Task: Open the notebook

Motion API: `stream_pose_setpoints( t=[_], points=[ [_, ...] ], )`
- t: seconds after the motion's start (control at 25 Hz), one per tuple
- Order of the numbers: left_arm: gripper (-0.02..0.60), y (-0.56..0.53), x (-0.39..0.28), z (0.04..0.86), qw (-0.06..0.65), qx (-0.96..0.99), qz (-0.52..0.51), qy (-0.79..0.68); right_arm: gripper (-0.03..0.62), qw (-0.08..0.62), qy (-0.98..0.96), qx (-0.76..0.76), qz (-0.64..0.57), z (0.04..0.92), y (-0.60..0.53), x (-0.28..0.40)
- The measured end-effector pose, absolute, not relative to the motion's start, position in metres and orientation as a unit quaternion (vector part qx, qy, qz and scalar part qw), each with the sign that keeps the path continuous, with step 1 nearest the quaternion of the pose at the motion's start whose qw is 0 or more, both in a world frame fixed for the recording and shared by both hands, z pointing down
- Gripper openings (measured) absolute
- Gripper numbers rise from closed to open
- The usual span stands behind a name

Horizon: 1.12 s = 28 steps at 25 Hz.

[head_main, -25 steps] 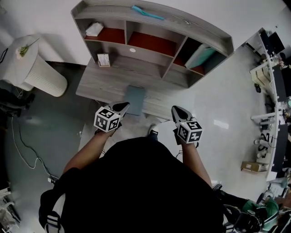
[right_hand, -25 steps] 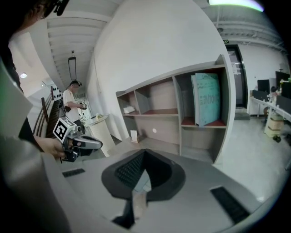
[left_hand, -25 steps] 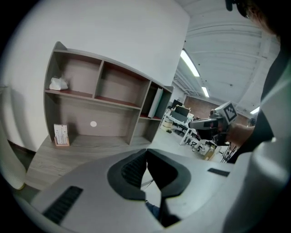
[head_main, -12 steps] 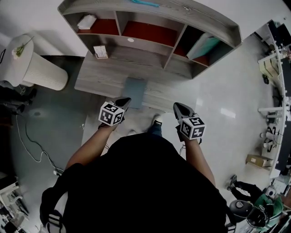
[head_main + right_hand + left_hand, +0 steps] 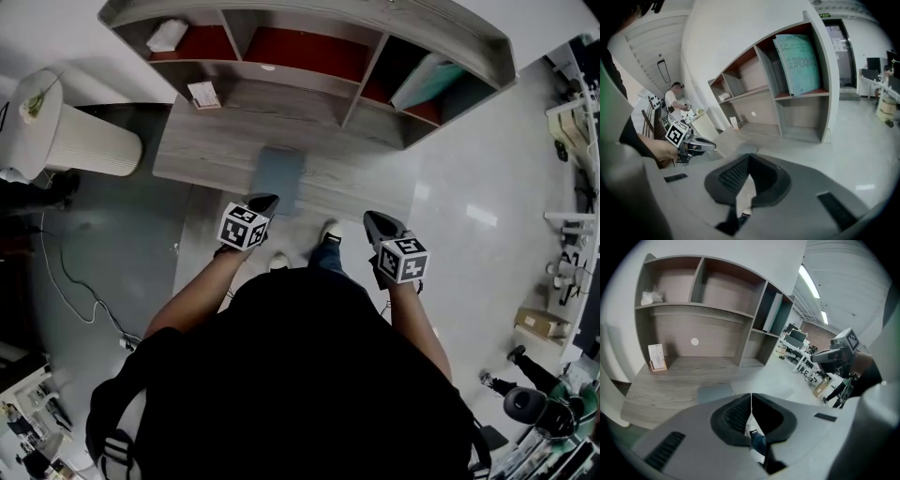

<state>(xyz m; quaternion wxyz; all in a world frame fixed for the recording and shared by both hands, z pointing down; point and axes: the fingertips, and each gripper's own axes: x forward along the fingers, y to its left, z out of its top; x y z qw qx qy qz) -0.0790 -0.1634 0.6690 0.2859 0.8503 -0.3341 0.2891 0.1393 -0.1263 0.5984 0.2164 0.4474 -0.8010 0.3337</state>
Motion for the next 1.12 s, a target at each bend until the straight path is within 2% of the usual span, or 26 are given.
stream_pose_setpoints(
  t=[0.36, 0.52, 0.76, 1.12],
  points=[
    [0.012, -0.165, -0.070, 0.706, 0.303, 0.834, 0.315, -0.338, 0.002, 0.238, -0.789, 0.433, 0.364, 0.628, -0.128, 0.155],
    [0.050, -0.165, -0.069, 0.725, 0.311, 0.825, 0.325, -0.343, 0.003, 0.249, -0.786, 0.424, 0.376, 0.642, -0.130, 0.158],
    [0.071, -0.164, -0.065, 0.748, 0.322, 0.812, 0.340, -0.347, 0.003, 0.264, -0.786, 0.403, 0.387, 0.658, -0.137, 0.161],
    [0.108, -0.159, -0.054, 0.774, 0.300, 0.801, 0.375, -0.358, 0.002, 0.285, -0.790, 0.371, 0.396, 0.678, -0.146, 0.163]
  ],
)
